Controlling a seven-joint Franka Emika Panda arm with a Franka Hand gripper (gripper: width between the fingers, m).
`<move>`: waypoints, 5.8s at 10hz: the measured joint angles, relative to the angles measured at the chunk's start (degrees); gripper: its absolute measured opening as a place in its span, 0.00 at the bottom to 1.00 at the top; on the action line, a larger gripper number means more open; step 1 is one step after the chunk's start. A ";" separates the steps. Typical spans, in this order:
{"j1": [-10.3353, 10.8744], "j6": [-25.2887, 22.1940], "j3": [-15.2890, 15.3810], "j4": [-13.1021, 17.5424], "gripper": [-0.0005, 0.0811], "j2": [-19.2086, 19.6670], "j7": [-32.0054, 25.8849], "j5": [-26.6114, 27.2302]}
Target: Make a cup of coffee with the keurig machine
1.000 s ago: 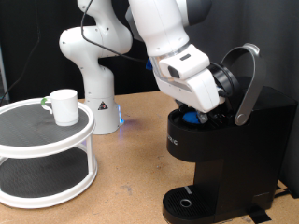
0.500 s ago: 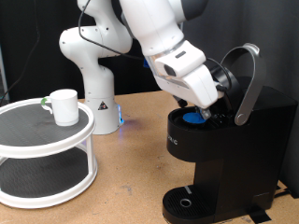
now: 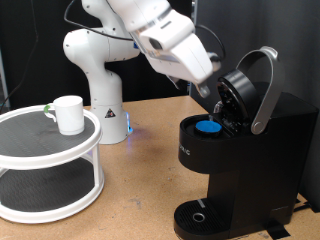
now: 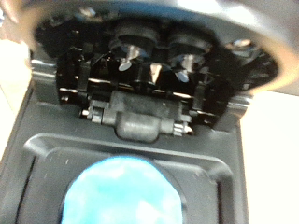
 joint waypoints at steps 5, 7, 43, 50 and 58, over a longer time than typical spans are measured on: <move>-0.48 -2.87 -0.85 0.37 0.99 -0.68 -3.33 4.42; -0.52 -4.47 -1.51 1.73 0.99 -1.17 -2.67 7.79; 2.98 -4.70 11.35 11.52 0.44 2.55 11.73 13.37; 2.98 -0.14 13.32 10.98 0.01 4.35 12.14 13.37; 1.52 -4.55 11.95 11.83 0.01 3.71 12.06 10.44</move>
